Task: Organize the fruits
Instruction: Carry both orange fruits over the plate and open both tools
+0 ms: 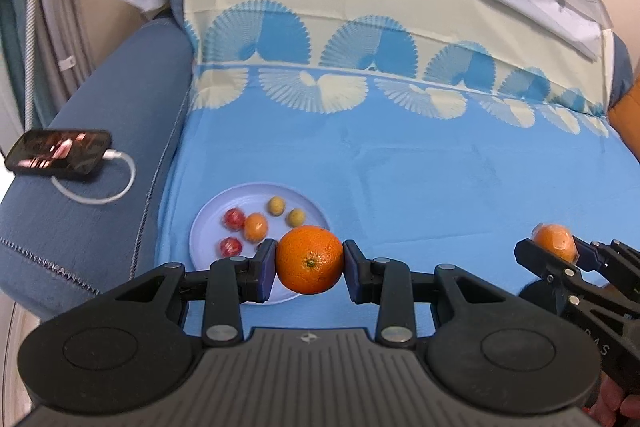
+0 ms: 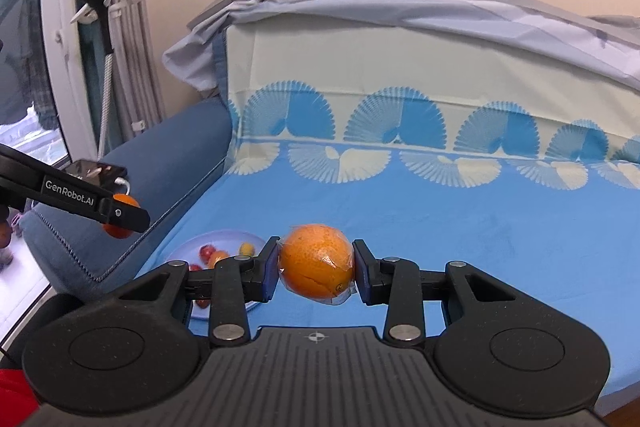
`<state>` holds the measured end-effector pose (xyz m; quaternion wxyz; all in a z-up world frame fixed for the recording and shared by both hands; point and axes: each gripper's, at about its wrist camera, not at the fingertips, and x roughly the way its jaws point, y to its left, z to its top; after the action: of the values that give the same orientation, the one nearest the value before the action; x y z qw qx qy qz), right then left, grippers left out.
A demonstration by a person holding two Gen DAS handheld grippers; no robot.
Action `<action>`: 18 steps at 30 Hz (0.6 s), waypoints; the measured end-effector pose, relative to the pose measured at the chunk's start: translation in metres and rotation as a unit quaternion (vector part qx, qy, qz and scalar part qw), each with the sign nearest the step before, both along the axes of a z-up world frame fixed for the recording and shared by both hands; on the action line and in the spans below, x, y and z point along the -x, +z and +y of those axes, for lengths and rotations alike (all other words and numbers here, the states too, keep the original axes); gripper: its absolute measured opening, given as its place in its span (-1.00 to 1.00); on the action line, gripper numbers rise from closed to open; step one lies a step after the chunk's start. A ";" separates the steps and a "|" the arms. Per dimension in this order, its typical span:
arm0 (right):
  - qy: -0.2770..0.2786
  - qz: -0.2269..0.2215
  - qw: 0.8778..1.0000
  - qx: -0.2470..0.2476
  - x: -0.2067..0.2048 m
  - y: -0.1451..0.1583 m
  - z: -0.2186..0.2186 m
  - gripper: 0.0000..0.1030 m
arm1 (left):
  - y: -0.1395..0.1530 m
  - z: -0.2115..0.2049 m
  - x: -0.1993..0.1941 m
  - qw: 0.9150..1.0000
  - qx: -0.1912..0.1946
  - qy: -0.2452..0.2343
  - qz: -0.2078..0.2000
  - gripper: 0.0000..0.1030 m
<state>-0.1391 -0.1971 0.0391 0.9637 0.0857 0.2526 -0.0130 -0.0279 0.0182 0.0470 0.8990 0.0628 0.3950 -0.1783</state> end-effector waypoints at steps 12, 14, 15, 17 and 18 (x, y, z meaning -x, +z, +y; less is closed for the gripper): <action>0.055 0.058 0.997 -0.003 -0.045 -0.026 0.031 -0.24 | -0.029 0.034 -0.031 0.998 -0.019 0.044 0.042 -0.25; 0.062 0.072 0.995 -0.003 -0.057 -0.031 0.037 -0.24 | -0.034 0.036 -0.042 0.997 -0.021 0.050 0.046 -0.25; 0.066 0.081 0.995 -0.003 -0.064 -0.033 0.040 -0.24 | -0.036 0.036 -0.048 0.997 -0.022 0.053 0.048 -0.25; 0.079 0.094 0.992 0.000 -0.079 -0.038 0.050 -0.24 | -0.042 0.037 -0.059 0.997 -0.024 0.057 0.052 -0.25; 0.085 0.098 0.992 0.003 -0.086 -0.041 0.054 -0.24 | -0.046 0.036 -0.065 0.996 -0.026 0.058 0.055 -0.25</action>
<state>-0.0527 -0.1427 -0.0018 0.9321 0.0595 0.3520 0.0603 0.0375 0.0544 0.0011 0.8827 0.0529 0.4516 -0.1185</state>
